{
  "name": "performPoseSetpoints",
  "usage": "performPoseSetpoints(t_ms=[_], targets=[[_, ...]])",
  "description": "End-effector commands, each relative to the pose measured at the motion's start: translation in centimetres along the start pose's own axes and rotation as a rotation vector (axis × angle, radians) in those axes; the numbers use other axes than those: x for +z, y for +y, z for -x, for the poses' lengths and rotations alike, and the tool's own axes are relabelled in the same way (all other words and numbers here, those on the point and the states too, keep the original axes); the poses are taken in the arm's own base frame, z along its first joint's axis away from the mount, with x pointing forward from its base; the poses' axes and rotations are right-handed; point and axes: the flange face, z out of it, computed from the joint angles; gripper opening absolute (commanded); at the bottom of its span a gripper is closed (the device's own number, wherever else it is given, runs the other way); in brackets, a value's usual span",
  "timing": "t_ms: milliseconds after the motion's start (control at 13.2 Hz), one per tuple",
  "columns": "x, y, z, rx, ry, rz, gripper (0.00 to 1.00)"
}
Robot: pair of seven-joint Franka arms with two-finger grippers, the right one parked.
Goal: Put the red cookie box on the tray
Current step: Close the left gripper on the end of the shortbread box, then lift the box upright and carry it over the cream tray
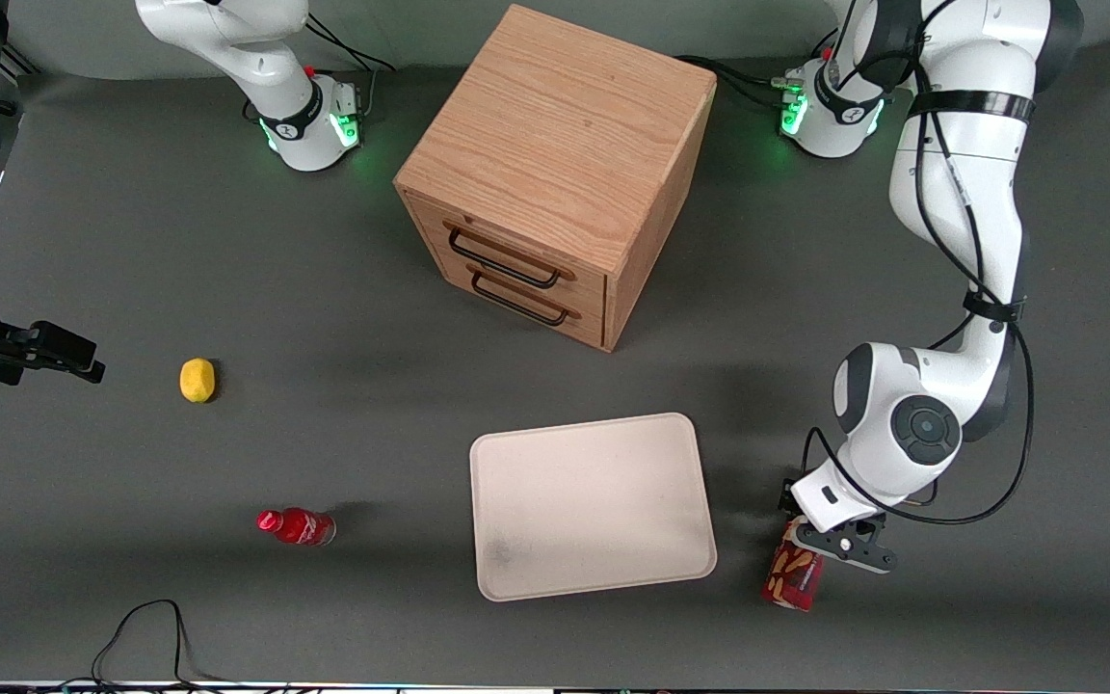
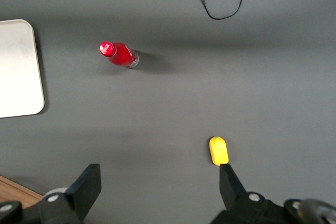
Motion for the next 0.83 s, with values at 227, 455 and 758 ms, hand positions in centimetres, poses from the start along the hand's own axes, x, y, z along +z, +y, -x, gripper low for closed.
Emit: performPoseSetpoints(t_ms=[227,455,758], targets=[[-2.0,-0.3,-1.5,0.006,0.046,-0.017,0.00],[-7.9,0.1,-2.8,-0.072,0.044,0.075,0.00],[-16.5,3.0,-4.4,-0.190,0.024,0.229,0.00]])
